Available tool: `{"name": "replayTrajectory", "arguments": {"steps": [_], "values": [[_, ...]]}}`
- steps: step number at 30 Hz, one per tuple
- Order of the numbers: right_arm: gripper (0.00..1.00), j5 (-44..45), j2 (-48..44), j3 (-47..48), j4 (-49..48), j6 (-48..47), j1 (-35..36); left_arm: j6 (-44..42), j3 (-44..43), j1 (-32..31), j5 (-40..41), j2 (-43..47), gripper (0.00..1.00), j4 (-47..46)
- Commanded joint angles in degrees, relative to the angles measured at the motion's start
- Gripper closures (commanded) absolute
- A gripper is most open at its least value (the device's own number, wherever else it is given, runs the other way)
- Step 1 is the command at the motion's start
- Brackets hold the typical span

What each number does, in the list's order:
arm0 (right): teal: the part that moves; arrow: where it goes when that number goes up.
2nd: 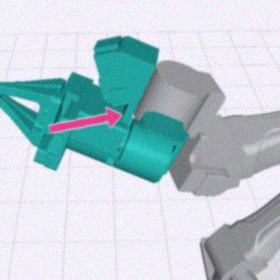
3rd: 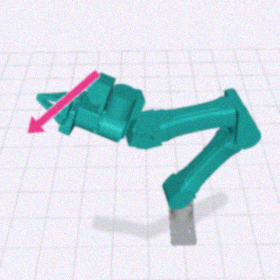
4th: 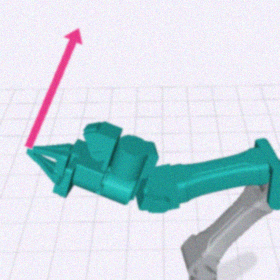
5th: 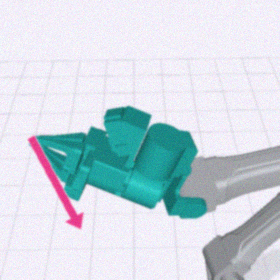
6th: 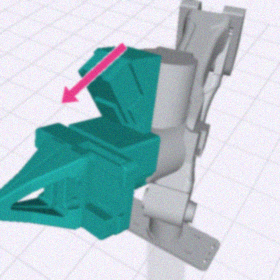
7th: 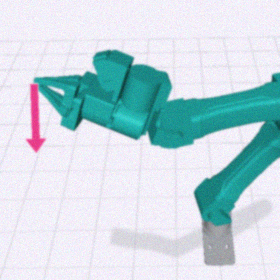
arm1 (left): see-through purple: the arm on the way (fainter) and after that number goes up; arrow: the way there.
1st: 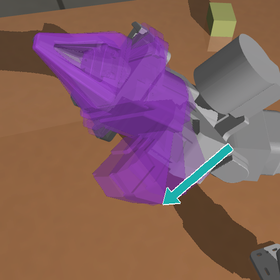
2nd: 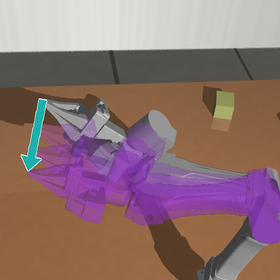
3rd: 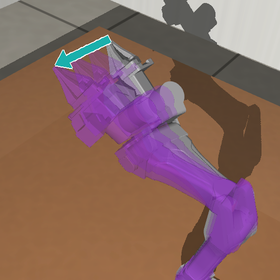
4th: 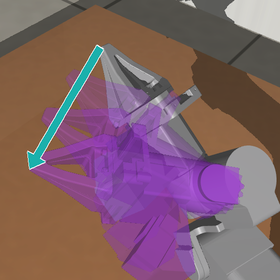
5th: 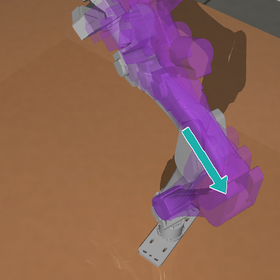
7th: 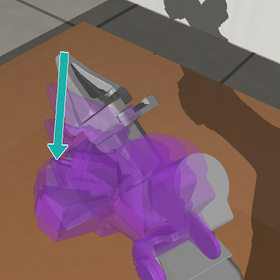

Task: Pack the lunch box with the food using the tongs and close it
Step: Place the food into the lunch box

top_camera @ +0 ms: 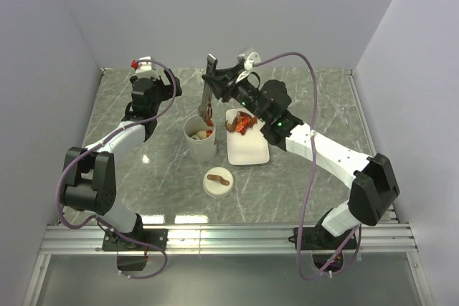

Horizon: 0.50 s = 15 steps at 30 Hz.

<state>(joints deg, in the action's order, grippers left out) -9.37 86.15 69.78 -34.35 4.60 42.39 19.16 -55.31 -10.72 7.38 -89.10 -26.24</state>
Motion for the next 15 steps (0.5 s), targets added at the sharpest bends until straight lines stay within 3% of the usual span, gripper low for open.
{"name": "replayTrajectory", "arguments": {"steps": [1,6,11,15], "values": [[0.82,-5.2,0.8,4.1,-2.0,1.7,0.3,-0.3,-1.9,-0.1,-0.3,0.5,0.01,-1.4],[0.79,-7.0,2.4,5.9,-1.5,1.9,0.3,-0.3,-1.9,-0.1,-0.1,0.5,0.01,-1.4],[0.64,-7.7,3.3,6.8,-1.0,1.7,0.4,-0.3,-1.9,-0.1,-0.1,0.4,0.01,-1.4],[0.59,-7.4,2.8,6.5,-1.2,1.1,0.3,-0.3,-2.0,-0.1,-0.1,0.3,0.01,-1.4]]}}
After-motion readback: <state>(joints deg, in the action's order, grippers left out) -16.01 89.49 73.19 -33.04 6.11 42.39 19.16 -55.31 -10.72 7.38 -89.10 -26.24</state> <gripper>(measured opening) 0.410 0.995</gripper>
